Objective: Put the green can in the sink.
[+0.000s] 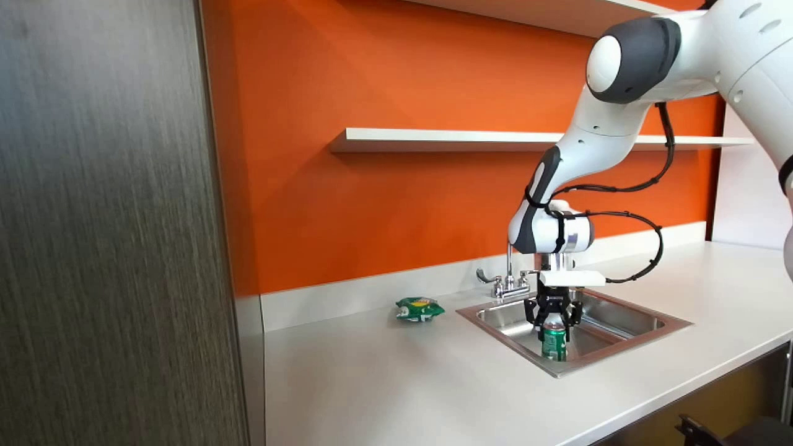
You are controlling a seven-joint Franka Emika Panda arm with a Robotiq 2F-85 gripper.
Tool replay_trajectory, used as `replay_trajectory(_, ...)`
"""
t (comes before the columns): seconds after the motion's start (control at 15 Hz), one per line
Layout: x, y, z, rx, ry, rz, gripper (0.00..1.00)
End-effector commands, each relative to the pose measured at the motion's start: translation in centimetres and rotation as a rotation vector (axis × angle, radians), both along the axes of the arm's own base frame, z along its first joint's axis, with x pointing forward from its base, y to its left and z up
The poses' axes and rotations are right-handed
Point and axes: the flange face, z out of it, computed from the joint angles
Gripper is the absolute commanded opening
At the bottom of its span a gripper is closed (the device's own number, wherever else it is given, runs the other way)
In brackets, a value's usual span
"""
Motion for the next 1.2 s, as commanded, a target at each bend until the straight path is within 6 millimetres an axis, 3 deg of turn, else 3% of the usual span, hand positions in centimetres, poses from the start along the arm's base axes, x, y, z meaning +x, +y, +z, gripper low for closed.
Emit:
replay_trajectory(0.0,0.6,-0.2,-0.3,0.031,0.014,-0.021,0.39)
replay_trajectory(0.87,0.3,-0.2,-1.4,0.032,0.030,-0.027,0.39)
replay_trajectory(0.93,0.3,-0.3,-1.3,0.032,0.030,-0.027,0.89)
replay_trajectory(1.13,-0.1,-0.5,0.0,0.025,0.012,-0.027,0.99)
